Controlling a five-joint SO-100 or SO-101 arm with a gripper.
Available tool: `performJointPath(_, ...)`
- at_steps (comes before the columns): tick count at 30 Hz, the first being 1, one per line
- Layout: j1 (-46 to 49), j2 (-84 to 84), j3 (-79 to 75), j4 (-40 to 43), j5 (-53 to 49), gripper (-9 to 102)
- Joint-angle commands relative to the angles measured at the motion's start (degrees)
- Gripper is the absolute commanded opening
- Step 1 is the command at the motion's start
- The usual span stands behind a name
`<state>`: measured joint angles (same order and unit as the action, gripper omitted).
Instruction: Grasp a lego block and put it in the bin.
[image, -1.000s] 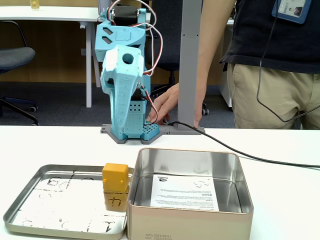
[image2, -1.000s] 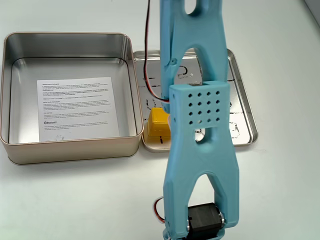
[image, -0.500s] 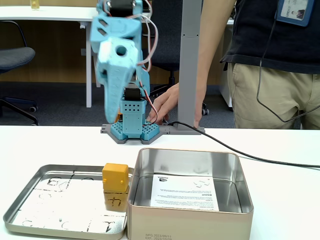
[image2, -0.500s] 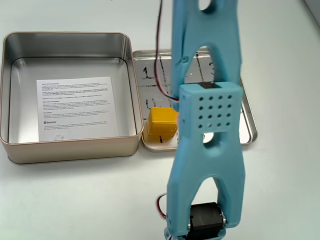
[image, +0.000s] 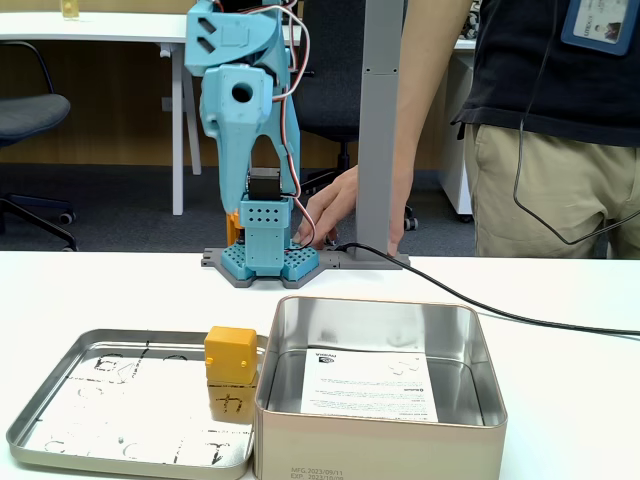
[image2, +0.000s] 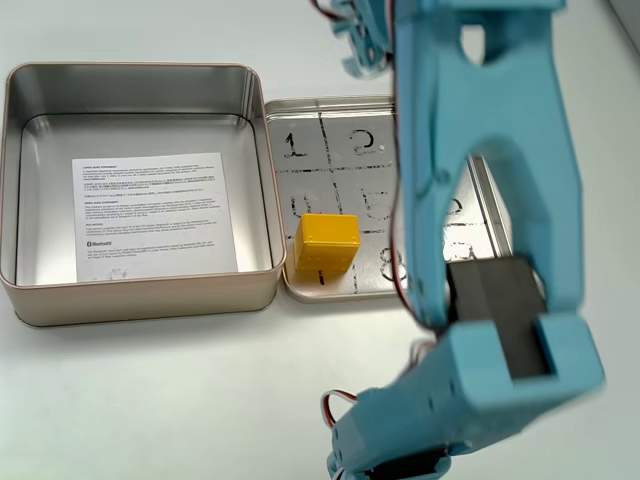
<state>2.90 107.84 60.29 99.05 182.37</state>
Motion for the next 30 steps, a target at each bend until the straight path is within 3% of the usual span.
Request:
performJointPath(1,-1.14,10.37,10.72,-3.16,0.88,0)
performJointPath(20,-2.99,23.47,44.21,-14.24,-0.88,0)
performJointPath(24,-2.11,22.94,47.55,-17.31,-0.62,4)
performJointPath(30,-0.62,18.46,49.04,-23.29,0.09,19)
